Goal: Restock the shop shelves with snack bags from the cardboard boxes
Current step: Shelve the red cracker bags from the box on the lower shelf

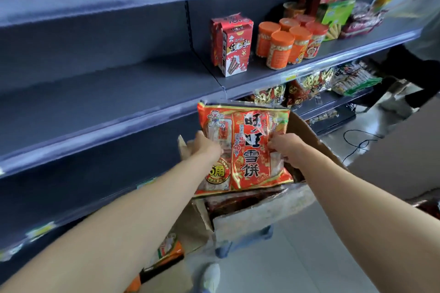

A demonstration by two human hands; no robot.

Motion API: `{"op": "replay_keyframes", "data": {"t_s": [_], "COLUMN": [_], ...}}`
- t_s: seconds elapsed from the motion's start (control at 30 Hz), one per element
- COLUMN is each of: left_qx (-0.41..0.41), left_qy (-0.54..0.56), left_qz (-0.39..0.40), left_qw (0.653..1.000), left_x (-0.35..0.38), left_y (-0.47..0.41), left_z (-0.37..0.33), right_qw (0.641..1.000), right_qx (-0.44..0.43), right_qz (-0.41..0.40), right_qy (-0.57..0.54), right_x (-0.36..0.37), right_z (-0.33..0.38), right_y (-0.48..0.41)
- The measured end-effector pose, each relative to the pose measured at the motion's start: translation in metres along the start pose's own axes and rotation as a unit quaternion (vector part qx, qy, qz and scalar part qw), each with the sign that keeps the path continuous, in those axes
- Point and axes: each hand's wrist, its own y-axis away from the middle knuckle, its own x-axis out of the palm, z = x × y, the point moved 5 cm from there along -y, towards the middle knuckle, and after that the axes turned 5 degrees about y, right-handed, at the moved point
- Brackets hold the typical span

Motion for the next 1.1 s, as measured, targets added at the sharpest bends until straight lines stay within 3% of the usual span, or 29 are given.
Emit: {"op": "replay_keyframes", "data": {"t_s": [0.07, 0.17, 0.27, 0.37, 0.4, 0.43, 0.53, 0.63, 0.77, 1.1], "left_qx": [0.021, 0.049, 0.069, 0.051, 0.046, 0.041, 0.013, -0.007, -0.018, 0.027], "left_qy": [0.04, 0.09, 0.102, 0.107, 0.106, 0.105, 0.103, 0.126, 0.12, 0.211], "left_qz": [-0.028, -0.064, -0.124, -0.181, -0.199, -0.216, -0.267, -0.305, -0.319, -0.248], "left_qw": [0.999, 0.993, 0.985, 0.976, 0.973, 0.97, 0.958, 0.944, 0.94, 0.945], "left_x": [-0.033, -0.087, -0.147, -0.212, -0.234, -0.257, -0.324, -0.387, -0.464, -0.61], "left_y": [0.016, 0.028, 0.036, 0.04, 0.04, 0.042, 0.041, 0.033, 0.01, -0.108], "left_z": [-0.01, -0.015, -0.009, 0.014, 0.023, 0.033, 0.065, 0.093, 0.122, 0.142], "right_qw": [0.982, 0.957, 0.952, 0.973, 0.969, 0.966, 0.943, 0.926, 0.907, 0.91], "right_qx": [-0.092, -0.174, -0.244, -0.227, -0.242, -0.252, -0.321, -0.362, -0.401, -0.408], "right_qz": [-0.049, -0.08, -0.054, 0.021, 0.021, 0.021, 0.021, 0.019, 0.004, -0.029], "right_qy": [0.158, 0.218, 0.178, -0.024, -0.039, -0.042, 0.085, 0.101, 0.13, 0.062], "right_x": [0.002, 0.012, 0.038, 0.076, 0.09, 0.104, 0.152, 0.199, 0.261, 0.376], "right_z": [0.029, 0.073, 0.119, 0.162, 0.178, 0.193, 0.243, 0.286, 0.344, 0.475], "right_y": [0.029, 0.061, 0.093, 0.113, 0.122, 0.128, 0.157, 0.177, 0.204, 0.206]}}
